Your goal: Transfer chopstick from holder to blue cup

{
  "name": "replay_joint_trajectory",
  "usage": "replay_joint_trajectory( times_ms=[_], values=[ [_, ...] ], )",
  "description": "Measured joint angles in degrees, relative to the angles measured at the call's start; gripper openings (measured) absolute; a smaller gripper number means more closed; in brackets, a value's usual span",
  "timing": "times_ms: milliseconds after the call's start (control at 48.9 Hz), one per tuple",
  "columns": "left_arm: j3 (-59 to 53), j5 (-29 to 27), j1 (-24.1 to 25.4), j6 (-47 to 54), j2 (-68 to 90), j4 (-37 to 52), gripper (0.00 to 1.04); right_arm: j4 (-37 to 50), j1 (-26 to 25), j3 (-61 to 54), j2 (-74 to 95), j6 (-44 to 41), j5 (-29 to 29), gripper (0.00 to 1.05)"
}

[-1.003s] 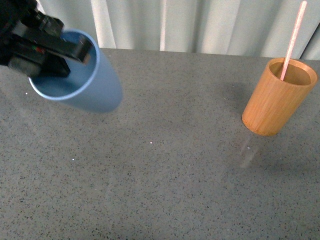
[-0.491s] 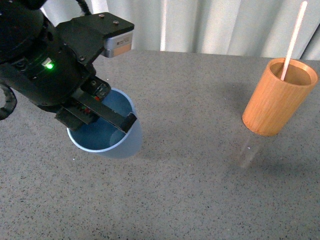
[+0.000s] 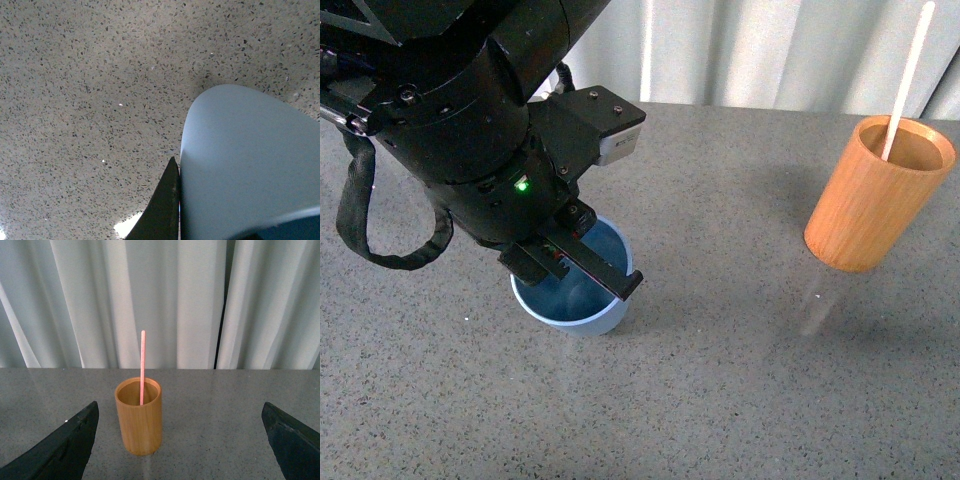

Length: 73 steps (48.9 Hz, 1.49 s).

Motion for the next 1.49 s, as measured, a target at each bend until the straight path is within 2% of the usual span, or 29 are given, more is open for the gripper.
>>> replay_joint_trajectory(
  times_ms=[696,798,1187,1248,1494],
  values=[
    [0.5,-0.6,-1.5,3.6,0.9,-2.3,0.04,0.0,0.0,0.0,0.0,0.0,0.0,0.95],
    [0.7,-0.2,-1.7,3.6,1.1,-2.3,0.19,0.0,0.0,0.0,0.0,0.0,0.0,0.95],
    [4.1,-0.5,-0.8,3.2,1.8,-2.1,0.94,0.0,0.0,0.0,0.0,0.0,0.0,0.95],
    [4.7,-0.5,-0.3,3.2,1.8,-2.2,0.99,0.0,0.0,0.0,0.0,0.0,0.0,0.95],
    [5.2,-0.7,2.1,3.3,0.2,-2.5,0.98,0.0,0.0,0.0,0.0,0.0,0.0,0.95]
  ],
)
